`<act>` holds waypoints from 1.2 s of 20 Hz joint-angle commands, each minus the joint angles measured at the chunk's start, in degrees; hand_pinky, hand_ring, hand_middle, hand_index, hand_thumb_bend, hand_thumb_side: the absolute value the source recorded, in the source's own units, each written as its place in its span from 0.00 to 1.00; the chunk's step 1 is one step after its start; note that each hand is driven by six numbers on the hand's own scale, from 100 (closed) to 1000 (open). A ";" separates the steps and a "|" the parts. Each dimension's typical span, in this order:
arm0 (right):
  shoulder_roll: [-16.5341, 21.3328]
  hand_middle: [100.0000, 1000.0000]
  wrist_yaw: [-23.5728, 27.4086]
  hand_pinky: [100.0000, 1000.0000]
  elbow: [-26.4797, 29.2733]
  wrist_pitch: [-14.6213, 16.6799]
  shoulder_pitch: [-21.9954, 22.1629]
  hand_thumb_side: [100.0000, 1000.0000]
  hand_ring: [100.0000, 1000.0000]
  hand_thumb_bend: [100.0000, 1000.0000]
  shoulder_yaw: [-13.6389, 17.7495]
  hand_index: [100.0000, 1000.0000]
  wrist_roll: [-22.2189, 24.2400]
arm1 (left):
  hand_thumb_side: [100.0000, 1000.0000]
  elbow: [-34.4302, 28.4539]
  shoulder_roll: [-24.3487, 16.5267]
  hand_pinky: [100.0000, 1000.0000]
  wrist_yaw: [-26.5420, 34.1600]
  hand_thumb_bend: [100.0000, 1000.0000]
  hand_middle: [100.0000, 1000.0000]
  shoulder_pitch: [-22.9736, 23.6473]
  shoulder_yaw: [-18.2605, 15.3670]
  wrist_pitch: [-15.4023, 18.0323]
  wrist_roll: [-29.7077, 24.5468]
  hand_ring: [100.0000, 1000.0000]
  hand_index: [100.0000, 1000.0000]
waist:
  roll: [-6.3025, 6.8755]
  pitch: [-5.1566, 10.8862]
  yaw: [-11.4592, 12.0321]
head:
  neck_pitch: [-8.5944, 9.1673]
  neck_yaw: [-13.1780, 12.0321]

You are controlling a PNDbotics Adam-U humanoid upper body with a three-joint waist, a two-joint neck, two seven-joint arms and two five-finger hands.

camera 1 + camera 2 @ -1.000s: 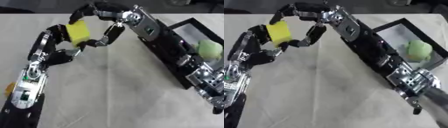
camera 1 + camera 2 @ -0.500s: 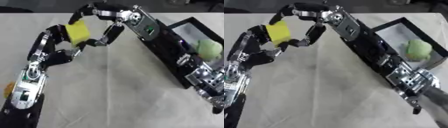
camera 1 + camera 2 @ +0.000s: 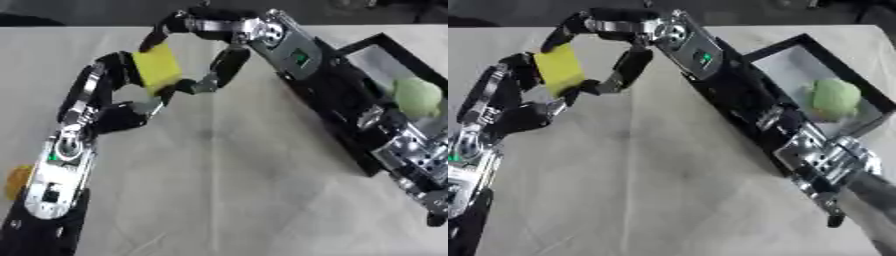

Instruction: Pick up the objects with one hand, pass them to the other hand, and then place them into the box on the other side of the table.

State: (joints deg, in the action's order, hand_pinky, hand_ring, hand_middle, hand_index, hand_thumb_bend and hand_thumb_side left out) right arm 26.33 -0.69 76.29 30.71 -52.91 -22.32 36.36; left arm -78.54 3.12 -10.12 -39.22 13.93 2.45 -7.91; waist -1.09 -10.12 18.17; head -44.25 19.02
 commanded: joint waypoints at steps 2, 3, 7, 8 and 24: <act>-0.38 0.46 1.57 0.95 1.39 -0.22 -0.91 0.00 0.78 0.00 0.09 0.69 1.96 | 0.00 -0.85 1.08 0.63 -0.79 0.23 0.33 -0.94 1.01 0.73 -1.13 0.49 0.39 | -0.10 0.14 0.18 | 0.13 0.40; -0.42 0.46 1.93 0.95 1.19 -0.43 -0.87 0.00 0.77 0.00 0.16 0.69 2.39 | 0.00 -0.89 1.07 0.64 -1.07 0.26 0.34 -0.94 1.01 0.98 -1.39 0.50 0.41 | -0.12 0.15 0.20 | 0.13 0.46; -0.46 0.43 4.09 0.96 0.76 -1.57 -0.89 0.00 0.75 0.00 0.45 0.68 3.37 | 0.00 -1.01 1.00 0.67 -2.77 0.35 0.44 -0.93 0.97 1.91 -1.70 0.56 0.49 | -0.13 0.19 0.22 | 0.13 0.63; -0.43 0.42 4.72 0.96 0.77 -1.98 -0.91 0.02 0.75 0.00 0.49 0.67 3.49 | 0.00 -1.03 0.99 0.69 -3.28 0.40 0.48 -0.93 0.98 2.10 -1.67 0.59 0.55 | -0.12 0.19 0.22 | 0.13 0.68; 0.29 0.37 8.72 0.96 1.73 -6.58 -0.91 0.03 0.70 0.00 0.86 0.64 4.55 | 0.09 -0.58 0.94 0.74 -10.04 0.83 0.68 -0.73 1.03 4.76 -1.53 0.74 0.79 | 0.00 0.14 -0.11 | 0.13 0.63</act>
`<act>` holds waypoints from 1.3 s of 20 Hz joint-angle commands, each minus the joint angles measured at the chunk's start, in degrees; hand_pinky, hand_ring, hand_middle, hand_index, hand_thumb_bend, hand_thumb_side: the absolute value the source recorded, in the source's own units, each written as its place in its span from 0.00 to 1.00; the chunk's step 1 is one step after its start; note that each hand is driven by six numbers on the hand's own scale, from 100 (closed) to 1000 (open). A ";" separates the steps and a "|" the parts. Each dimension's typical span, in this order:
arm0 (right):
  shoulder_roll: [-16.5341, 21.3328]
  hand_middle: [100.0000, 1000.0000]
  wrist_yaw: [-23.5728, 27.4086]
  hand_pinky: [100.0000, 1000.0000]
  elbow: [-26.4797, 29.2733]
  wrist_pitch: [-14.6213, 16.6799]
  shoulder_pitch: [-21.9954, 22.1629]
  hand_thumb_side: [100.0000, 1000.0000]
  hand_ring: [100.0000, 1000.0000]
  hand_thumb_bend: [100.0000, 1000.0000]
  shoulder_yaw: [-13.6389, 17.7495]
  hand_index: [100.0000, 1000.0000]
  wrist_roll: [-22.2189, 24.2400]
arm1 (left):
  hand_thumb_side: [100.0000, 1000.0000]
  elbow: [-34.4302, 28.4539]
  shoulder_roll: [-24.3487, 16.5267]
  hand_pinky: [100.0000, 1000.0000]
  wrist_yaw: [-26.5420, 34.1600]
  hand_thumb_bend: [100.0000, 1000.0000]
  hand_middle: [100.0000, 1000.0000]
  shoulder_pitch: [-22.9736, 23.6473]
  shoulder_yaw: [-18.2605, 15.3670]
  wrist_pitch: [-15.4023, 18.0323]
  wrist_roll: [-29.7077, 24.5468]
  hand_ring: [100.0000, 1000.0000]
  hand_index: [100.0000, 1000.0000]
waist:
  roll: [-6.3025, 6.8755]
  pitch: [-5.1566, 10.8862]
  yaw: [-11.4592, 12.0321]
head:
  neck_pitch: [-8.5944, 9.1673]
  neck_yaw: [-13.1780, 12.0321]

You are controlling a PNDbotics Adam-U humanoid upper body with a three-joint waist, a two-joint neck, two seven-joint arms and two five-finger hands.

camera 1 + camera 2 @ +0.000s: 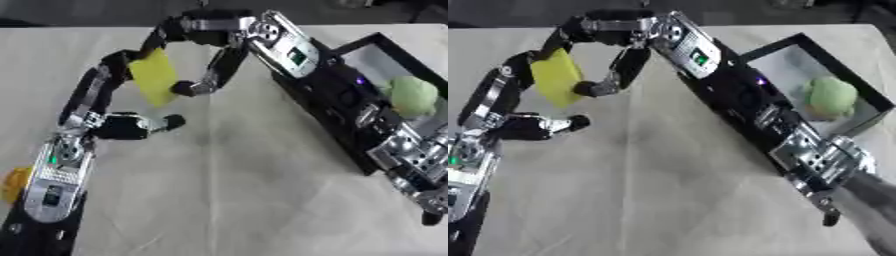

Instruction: Pick up the objects with one hand, pass them to the other hand, and then place them into the box on the other side of the table.

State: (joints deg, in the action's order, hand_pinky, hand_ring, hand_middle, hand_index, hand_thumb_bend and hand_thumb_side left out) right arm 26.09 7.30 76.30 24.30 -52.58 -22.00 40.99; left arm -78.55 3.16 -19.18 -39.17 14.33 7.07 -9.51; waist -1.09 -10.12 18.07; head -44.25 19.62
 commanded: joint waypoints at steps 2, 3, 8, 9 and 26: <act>0.75 0.37 1.10 0.96 1.87 -0.37 -1.31 0.03 0.70 0.00 0.59 0.64 -0.21 | 0.11 -0.24 0.79 0.74 -1.90 0.84 0.67 -0.69 0.48 -0.46 0.48 0.74 0.79 | 0.04 0.16 -0.14 | 0.13 -0.13; 0.89 0.37 1.41 0.96 2.01 -0.50 -1.38 0.03 0.70 0.00 0.63 0.64 -0.28 | 0.11 -0.07 0.73 0.74 -2.47 0.84 0.67 -0.67 0.39 -0.85 0.82 0.74 0.79 | 0.05 0.19 -0.21 | 0.13 -0.17; 2.35 0.37 4.96 0.96 3.67 -2.31 -2.05 0.04 0.71 0.00 1.14 0.64 -0.66 | 0.13 0.60 0.56 0.73 -4.10 0.83 0.66 -0.48 0.14 -2.70 2.73 0.73 0.79 | 0.12 0.51 -0.82 | 0.13 -0.47; 2.71 0.37 5.94 0.96 4.15 -2.93 -2.15 0.05 0.71 0.00 1.32 0.64 -0.77 | 0.13 0.73 0.53 0.73 -4.09 0.83 0.66 -0.41 0.08 -3.04 3.19 0.73 0.79 | 0.15 0.58 -0.98 | 0.13 -0.56; 10.21 0.38 15.58 0.97 8.35 -9.59 -1.38 0.12 0.71 0.00 5.07 0.66 -3.48 | 0.14 1.43 -0.49 0.72 -3.75 0.83 0.65 0.48 -0.36 -4.49 6.15 0.73 0.79 | 0.58 1.41 -2.83 | 0.13 -0.92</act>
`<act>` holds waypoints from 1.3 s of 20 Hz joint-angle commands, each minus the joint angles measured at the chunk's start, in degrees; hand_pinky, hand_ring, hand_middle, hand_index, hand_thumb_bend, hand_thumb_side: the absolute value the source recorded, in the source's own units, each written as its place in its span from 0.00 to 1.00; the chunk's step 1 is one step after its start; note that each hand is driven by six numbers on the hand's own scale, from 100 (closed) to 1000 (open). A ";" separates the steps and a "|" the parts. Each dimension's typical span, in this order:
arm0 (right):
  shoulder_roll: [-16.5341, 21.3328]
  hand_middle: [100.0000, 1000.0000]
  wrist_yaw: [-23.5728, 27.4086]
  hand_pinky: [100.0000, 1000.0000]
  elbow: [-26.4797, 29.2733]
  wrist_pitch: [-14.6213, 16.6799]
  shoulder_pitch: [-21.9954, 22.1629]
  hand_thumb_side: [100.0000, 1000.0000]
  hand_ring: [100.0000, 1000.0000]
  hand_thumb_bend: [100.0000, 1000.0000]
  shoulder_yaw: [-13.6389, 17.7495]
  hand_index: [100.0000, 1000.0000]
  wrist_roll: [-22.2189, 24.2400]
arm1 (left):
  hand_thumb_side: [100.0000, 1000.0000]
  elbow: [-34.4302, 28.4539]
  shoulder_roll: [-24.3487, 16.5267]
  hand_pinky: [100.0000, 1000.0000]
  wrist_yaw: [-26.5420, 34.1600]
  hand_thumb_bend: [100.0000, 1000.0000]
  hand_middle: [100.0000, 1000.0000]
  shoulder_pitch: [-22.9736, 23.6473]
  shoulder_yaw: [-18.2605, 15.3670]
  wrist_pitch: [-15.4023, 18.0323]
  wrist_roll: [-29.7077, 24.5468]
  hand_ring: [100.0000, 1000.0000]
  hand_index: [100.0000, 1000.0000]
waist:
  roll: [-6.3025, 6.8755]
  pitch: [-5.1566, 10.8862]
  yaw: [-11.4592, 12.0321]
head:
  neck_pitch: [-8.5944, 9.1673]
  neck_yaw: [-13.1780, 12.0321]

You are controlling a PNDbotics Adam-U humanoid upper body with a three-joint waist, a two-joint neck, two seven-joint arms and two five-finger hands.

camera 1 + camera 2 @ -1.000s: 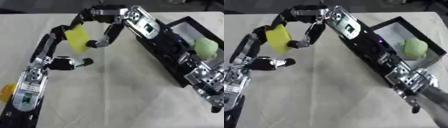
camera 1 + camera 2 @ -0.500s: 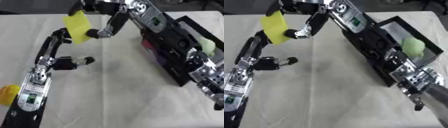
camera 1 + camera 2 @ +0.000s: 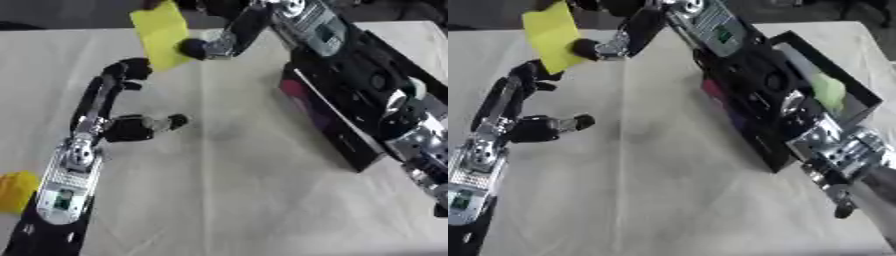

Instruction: Pick up the objects with one hand, pass them to the other hand, and then place them into the box on the other side of the table.

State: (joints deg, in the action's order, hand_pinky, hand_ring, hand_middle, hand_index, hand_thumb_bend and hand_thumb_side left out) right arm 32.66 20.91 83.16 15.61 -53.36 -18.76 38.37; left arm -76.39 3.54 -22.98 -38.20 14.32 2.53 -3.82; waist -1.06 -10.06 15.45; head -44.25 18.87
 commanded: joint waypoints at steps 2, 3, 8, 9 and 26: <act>6.31 0.38 3.66 0.97 2.12 -1.70 0.64 0.12 0.71 0.00 3.05 0.66 -1.71 | 0.14 -0.80 -1.25 0.72 0.05 0.83 0.65 -0.22 -0.51 0.02 0.72 0.73 0.78 | 0.50 1.66 -0.61 | 0.13 -0.28; 7.68 0.38 4.43 0.97 2.60 -1.86 1.40 0.11 0.71 0.00 3.63 0.66 -2.12 | 0.14 -0.85 -1.46 0.72 0.02 0.83 0.65 -0.10 -0.55 0.01 0.83 0.73 0.78 | 0.48 1.81 -0.82 | 0.13 -0.28; 14.30 0.39 7.20 0.98 5.10 -2.44 6.32 0.16 0.72 0.00 6.05 0.67 -3.44 | 0.15 -1.28 -2.75 0.73 -0.39 0.83 0.65 0.26 -0.68 -0.20 1.05 0.73 0.78 | 0.60 2.26 -1.70 | 0.13 0.41; 15.45 0.39 7.75 0.98 5.69 -2.60 7.30 0.16 0.72 0.00 6.51 0.67 -3.60 | 0.15 -1.32 -3.04 0.73 -0.47 0.83 0.65 0.36 -0.72 -0.32 1.06 0.73 0.78 | 0.71 2.31 -1.87 | 0.13 0.61; 25.77 0.40 8.98 0.98 10.29 -2.71 23.24 0.22 0.72 0.00 13.49 0.68 -7.07 | 0.15 -3.50 -5.91 0.73 -0.38 0.84 0.66 1.41 -1.91 -1.76 2.77 0.74 0.78 | 2.47 2.67 -3.37 | 0.34 5.48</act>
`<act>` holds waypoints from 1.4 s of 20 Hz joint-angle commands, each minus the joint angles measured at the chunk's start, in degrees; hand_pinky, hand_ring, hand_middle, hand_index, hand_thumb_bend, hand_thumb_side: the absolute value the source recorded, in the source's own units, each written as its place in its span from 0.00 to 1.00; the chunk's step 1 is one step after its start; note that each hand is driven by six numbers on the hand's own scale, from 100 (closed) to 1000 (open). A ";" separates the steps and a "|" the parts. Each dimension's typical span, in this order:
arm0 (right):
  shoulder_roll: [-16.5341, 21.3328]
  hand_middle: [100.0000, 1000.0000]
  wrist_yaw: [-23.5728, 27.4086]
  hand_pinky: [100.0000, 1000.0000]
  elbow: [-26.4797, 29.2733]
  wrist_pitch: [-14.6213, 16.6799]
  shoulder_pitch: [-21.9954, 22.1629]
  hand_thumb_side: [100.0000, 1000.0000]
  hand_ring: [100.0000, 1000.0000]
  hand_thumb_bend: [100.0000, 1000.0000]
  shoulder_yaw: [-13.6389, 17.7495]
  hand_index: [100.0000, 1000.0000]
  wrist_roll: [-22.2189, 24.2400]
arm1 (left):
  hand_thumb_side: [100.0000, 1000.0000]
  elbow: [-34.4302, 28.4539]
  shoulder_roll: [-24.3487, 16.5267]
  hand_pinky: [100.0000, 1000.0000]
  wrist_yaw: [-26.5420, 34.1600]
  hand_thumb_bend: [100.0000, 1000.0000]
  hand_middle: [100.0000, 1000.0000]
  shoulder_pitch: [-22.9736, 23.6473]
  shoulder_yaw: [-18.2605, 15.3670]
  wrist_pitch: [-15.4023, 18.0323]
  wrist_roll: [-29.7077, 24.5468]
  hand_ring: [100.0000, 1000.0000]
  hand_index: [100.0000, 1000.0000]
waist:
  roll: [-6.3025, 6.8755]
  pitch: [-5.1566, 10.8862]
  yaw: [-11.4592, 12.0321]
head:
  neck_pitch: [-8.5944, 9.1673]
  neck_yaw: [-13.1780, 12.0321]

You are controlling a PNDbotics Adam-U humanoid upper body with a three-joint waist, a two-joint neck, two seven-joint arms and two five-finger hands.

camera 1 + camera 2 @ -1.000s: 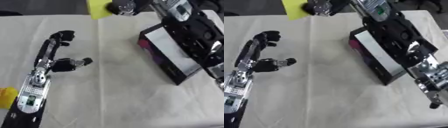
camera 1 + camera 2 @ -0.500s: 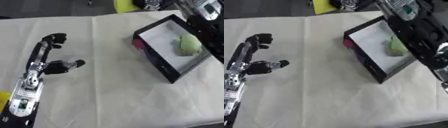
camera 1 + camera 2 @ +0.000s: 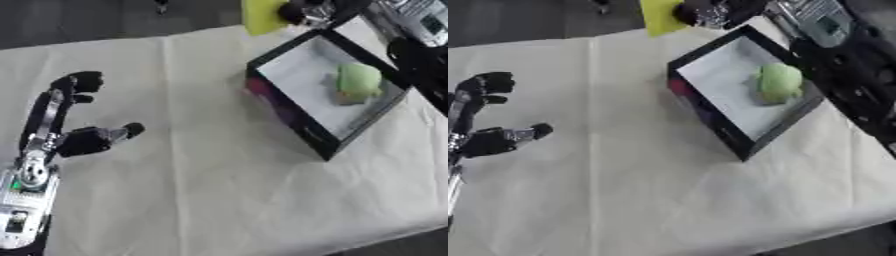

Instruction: Pick up the objects with one hand, pass them to the other hand, and then place them into the box on the other side of the table.

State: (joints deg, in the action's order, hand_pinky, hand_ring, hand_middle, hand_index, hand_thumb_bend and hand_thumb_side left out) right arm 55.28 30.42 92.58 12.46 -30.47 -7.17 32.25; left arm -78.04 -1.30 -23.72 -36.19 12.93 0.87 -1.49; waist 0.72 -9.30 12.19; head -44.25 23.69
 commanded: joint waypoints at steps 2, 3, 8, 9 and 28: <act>3.67 0.40 -1.35 0.99 0.58 1.11 2.05 0.23 0.72 0.00 2.69 0.68 -1.71 | 0.15 -2.38 -1.21 0.73 0.50 0.84 0.66 -0.58 -0.63 -0.19 0.69 0.74 0.78 | 0.85 1.82 -0.21 | 0.56 1.24; 3.77 0.40 -1.80 0.99 0.37 1.35 2.75 0.23 0.72 0.00 3.00 0.68 -2.01 | 0.15 -2.61 -1.25 0.73 0.59 0.84 0.66 -0.57 -0.67 -0.25 0.79 0.74 0.78 | 0.93 1.78 -0.25 | 0.63 1.53; 4.14 0.40 -4.52 0.98 -1.06 2.76 5.95 0.21 0.72 0.00 4.49 0.68 -3.60 | 0.15 -3.68 -1.37 0.73 0.99 0.84 0.66 -0.49 -0.79 -0.49 1.21 0.74 0.78 | 1.44 1.52 -0.38 | 0.79 2.50; 4.27 0.40 -5.23 0.98 -1.32 3.25 6.58 0.20 0.72 0.00 4.72 0.68 -3.97 | 0.15 -3.82 -1.40 0.73 1.04 0.84 0.66 -0.49 -0.82 -0.55 1.27 0.74 0.78 | 1.53 1.48 -0.39 | 0.80 2.45; 3.74 0.80 -22.87 1.00 -7.97 11.82 11.28 0.04 0.88 0.00 4.87 0.96 -9.15 | 0.15 -4.25 -1.51 0.74 1.17 0.85 0.66 -0.65 -0.59 -1.17 1.32 0.74 0.78 | 2.15 1.03 -0.15 | 0.67 1.45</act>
State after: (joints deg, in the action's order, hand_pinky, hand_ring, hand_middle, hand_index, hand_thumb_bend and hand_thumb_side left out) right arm 56.89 8.86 84.51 23.64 -18.63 -2.95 23.36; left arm -81.05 -1.98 -22.70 -35.93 12.54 -0.22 -0.23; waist 2.41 -9.30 12.04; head -44.14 25.32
